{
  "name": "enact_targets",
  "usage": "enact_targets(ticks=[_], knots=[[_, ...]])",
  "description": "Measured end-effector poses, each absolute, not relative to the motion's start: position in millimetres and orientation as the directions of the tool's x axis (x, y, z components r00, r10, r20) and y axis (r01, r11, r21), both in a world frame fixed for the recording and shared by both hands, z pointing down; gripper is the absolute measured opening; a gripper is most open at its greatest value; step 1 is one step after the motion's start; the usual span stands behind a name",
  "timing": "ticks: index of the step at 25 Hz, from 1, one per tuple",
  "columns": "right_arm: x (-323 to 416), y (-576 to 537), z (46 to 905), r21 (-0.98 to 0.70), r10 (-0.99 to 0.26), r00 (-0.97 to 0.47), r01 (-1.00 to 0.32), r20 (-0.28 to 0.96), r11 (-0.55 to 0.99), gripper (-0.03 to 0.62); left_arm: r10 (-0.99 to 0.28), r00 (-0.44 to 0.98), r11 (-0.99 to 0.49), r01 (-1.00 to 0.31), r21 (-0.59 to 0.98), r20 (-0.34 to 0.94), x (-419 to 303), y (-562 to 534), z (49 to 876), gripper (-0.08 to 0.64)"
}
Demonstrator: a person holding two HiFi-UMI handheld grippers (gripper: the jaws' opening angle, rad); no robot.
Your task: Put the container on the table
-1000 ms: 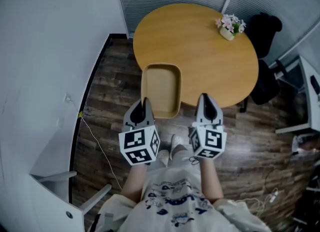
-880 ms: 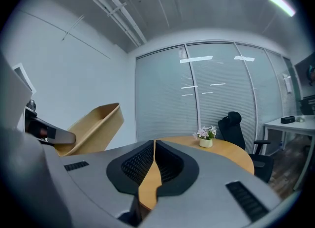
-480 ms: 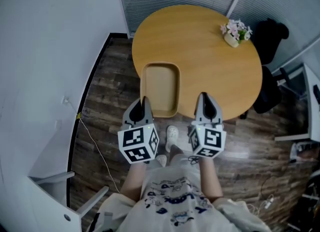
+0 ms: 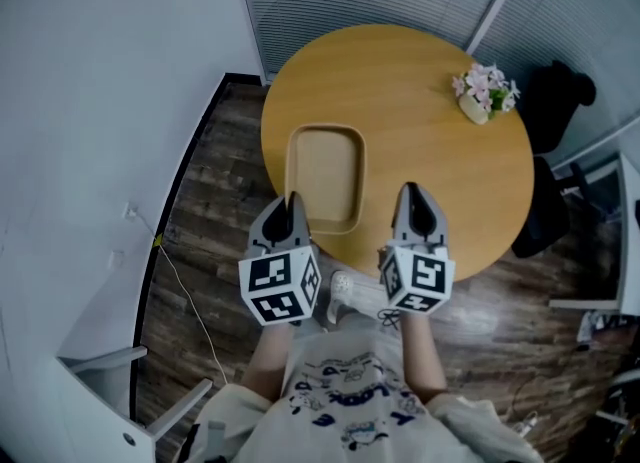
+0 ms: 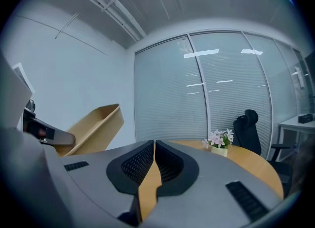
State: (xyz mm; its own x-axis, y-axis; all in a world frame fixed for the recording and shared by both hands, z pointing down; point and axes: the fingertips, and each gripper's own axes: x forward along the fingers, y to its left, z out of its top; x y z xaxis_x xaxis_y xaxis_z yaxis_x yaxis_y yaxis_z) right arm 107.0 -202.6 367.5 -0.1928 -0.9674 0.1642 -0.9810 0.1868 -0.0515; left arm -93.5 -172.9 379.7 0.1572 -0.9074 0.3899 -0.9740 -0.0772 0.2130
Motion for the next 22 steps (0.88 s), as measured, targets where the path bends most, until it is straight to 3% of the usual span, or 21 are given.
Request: enact_targets(ticks=[22], knots=[[126, -313, 405, -0.069, -0.944, -0.235, -0.972, 0.232, 0.225, 0.011, -0.868, 0.132, -0.028, -0.976, 0.218, 0.479, -71, -275, 419, 0.009]])
